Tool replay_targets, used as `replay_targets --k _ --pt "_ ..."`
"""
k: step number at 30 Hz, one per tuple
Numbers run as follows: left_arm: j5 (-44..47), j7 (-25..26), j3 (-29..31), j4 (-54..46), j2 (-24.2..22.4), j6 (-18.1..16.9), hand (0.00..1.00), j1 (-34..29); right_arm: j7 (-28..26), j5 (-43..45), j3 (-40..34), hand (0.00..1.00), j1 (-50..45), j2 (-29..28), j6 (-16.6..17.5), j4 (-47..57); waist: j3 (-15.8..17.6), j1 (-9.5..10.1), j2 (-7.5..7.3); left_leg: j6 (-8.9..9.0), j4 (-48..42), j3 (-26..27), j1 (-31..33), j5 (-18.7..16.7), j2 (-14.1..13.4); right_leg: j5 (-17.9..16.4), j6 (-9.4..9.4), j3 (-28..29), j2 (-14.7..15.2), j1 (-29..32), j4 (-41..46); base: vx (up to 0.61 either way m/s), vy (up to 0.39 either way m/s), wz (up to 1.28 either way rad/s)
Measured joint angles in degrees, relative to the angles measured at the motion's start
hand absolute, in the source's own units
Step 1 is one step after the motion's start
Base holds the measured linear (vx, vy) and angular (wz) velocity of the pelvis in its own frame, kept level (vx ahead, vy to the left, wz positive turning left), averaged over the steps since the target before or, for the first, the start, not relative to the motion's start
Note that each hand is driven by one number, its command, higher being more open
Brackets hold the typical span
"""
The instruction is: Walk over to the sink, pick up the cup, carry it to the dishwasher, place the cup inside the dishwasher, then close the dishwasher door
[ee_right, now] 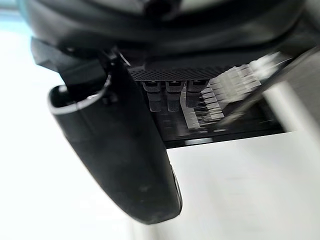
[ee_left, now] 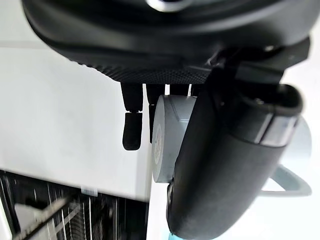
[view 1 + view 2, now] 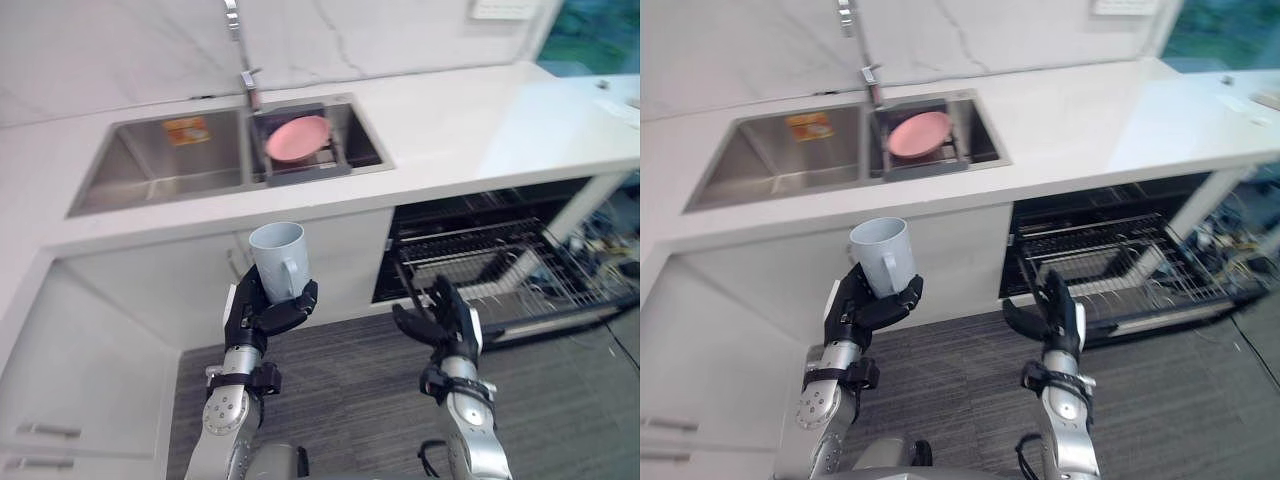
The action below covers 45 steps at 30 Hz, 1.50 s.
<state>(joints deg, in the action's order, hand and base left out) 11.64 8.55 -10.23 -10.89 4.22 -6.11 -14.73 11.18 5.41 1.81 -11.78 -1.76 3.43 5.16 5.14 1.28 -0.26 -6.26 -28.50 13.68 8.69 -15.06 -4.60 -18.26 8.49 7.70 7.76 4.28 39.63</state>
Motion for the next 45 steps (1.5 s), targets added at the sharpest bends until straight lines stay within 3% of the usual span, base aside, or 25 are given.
replay_targets --k 2,3,5,6,7,10,11,13,15,17,19,20,21,22,24,27,31,34,45 --pt "-0.5 0.8 0.3 -0.8 0.1 -0.5 0.30 0.0 -0.4 0.0 1.2 0.90 0.6 -0.1 0.9 1.9 -0.1 0.24 -0.26 1.47 1.5 4.0 -3.2 -1.7 -2.2 -0.7 -1.23 -5.7 0.9 3.9 3.1 0.07 0.041 -1.34" --pt "-0.5 1.6 0.5 -0.7 0.7 -0.9 0.30 0.1 -0.9 0.0 2.1 0.90 1.1 -0.2 2.0 2.3 -0.5 0.16 -0.43 2.21 2.5 6.5 -4.8 -3.0 -3.7 -1.1 -2.02 -11.9 1.9 6.8 2.8 0.07 -0.043 -1.50" --pt "-0.5 2.0 1.4 0.2 1.6 -1.6 0.30 0.4 -1.8 0.3 2.8 0.90 2.3 0.1 3.5 1.9 -1.3 -0.93 -1.59 3.43 4.0 9.5 -6.2 -3.3 -4.7 -1.0 -4.24 -21.0 2.6 9.0 -3.0 0.09 -0.105 -0.99" --pt "-0.5 2.3 1.5 1.6 2.0 -1.8 0.30 1.3 -2.2 1.0 2.8 0.90 2.6 0.7 4.5 1.9 -1.8 -1.83 -2.46 5.66 4.4 10.5 -6.7 -3.3 -4.4 3.2 -8.15 -24.0 2.0 9.4 -9.6 0.21 -0.135 -0.36" --pt "-0.6 2.4 1.3 4.8 0.9 -1.8 0.30 2.6 -2.4 2.1 2.2 0.90 2.7 2.3 4.9 1.4 -1.8 -2.89 -0.69 7.23 3.7 9.3 -6.9 -3.3 -5.4 4.2 -8.31 -24.1 0.1 7.9 -11.5 0.25 -0.113 -0.32" --pt "-1.2 2.5 2.4 8.7 -2.5 -1.6 0.30 3.2 -3.8 4.5 0.8 0.90 1.6 5.0 4.4 -0.8 -1.7 -4.04 2.21 7.61 2.8 6.3 -8.3 -2.9 -8.1 4.7 -9.03 -23.9 -4.0 3.9 -16.8 0.32 -0.099 -0.29" --pt "-1.3 2.5 2.5 9.1 -2.8 -1.5 0.30 3.4 -3.7 4.8 0.6 0.90 1.1 5.2 4.3 -0.9 -1.6 -4.12 2.37 7.84 1.0 5.9 -8.3 -2.5 -8.7 4.7 -9.07 -23.9 -4.7 2.4 -18.1 0.31 -0.106 -0.17" --pt "-1.6 2.6 3.0 8.9 -3.0 -1.2 0.30 3.5 -4.0 7.0 0.8 0.90 -0.5 5.3 4.3 0.1 -1.2 -4.14 2.30 7.66 -15.1 3.4 -4.4 2.5 -11.6 4.8 -9.23 -22.8 -5.6 -4.9 -23.4 0.34 -0.055 -0.25" --pt "-1.6 2.7 3.0 7.4 -3.0 -1.3 0.30 3.6 -5.0 8.8 0.9 0.90 -0.8 5.2 4.3 2.9 -0.7 -3.50 2.59 8.62 -23.9 1.4 0.0 0.8 -12.6 4.9 -9.20 -20.9 -5.5 -8.6 -26.0 0.30 0.028 -0.42" --pt "-1.6 2.6 3.2 6.1 -2.9 -1.6 0.30 4.7 -6.0 9.8 1.0 0.90 -0.3 5.1 4.7 5.0 -0.5 -3.15 2.87 8.71 -23.8 0.3 5.1 -1.3 -11.6 4.9 -9.16 -19.5 -4.7 -10.0 -27.1 0.27 0.116 -0.45" --pt "-1.6 2.7 3.5 6.2 -2.8 -1.7 0.30 6.6 -7.1 11.7 1.0 0.90 0.5 5.3 4.8 5.2 -0.1 -2.43 2.53 8.68 -15.0 -0.9 8.2 -1.4 -8.7 4.9 -9.12 -17.9 -3.2 -10.6 -26.9 0.25 0.174 -0.47" --pt "-1.6 2.7 3.7 6.2 -2.8 -1.8 0.30 7.3 -7.6 13.0 1.1 0.90 1.0 5.5 4.8 5.2 0.3 -2.25 3.10 8.66 -4.3 -3.7 8.4 0.5 -5.9 4.7 -8.69 -16.9 -2.5 -11.2 -26.5 0.25 0.242 -0.64" --pt "-1.6 2.7 3.8 6.2 -2.6 -1.9 0.30 7.5 -8.1 13.8 1.8 0.90 1.4 6.5 4.8 4.9 0.5 -1.93 4.18 10.26 6.4 -8.1 6.7 12.6 -3.6 3.4 -6.15 -15.2 -2.5 -11.4 -25.5 0.24 0.246 -0.65" --pt "-1.6 2.7 4.2 6.8 -1.8 -2.2 0.30 7.7 -8.4 14.1 2.7 0.90 1.9 6.0 4.5 3.8 0.5 -1.96 2.50 10.24 6.7 -8.1 5.6 12.5 -2.1 2.8 -5.59 -14.2 -0.9 -11.9 -25.8 0.25 0.200 -0.43" --pt "-1.7 2.2 3.0 6.9 1.1 -3.2 0.30 9.8 -10.7 15.3 4.9 0.90 3.1 6.5 4.3 3.0 0.9 -3.04 0.79 9.54 9.1 -8.9 4.7 12.8 0.7 3.2 -5.56 -12.8 0.9 -12.0 -27.3 0.20 0.111 0.11" --pt "-1.8 2.2 3.2 9.1 2.0 -3.1 0.30 12.4 -13.8 15.6 7.4 0.90 6.5 7.5 3.2 1.7 0.9 -2.75 0.76 9.19 12.4 -9.0 1.9 13.4 1.2 5.6 -3.50 -12.8 0.7 -13.7 -28.5 0.13 0.056 0.07" --pt "-1.8 1.1 2.6 11.3 2.4 -3.1 0.30 12.4 -16.2 15.9 7.8 0.90 10.1 9.8 3.3 1.7 0.9 -2.80 0.77 9.83 20.5 -9.4 -2.7 17.1 0.6 8.3 -3.53 -12.7 -0.7 -14.6 -29.5 0.04 -0.029 -0.03" --pt "-1.8 -0.2 1.4 11.4 2.5 -3.0 0.30 12.4 -16.5 15.9 8.3 0.90 11.7 10.8 3.3 1.7 0.9 -2.87 0.76 10.04 25.6 -9.4 -4.5 19.7 0.7 8.6 -3.43 -12.5 -0.8 -14.1 -30.4 0.01 -0.035 -0.11" --pt "-1.6 -1.4 -0.6 14.2 2.6 -2.9 0.30 13.9 -17.9 15.8 14.0 0.90 13.7 12.4 2.9 0.1 0.9 -2.82 0.76 9.61 32.6 -9.1 -6.6 23.9 0.9 8.6 -3.40 -11.6 -0.8 -12.8 -31.8 -0.05 -0.006 -0.08"
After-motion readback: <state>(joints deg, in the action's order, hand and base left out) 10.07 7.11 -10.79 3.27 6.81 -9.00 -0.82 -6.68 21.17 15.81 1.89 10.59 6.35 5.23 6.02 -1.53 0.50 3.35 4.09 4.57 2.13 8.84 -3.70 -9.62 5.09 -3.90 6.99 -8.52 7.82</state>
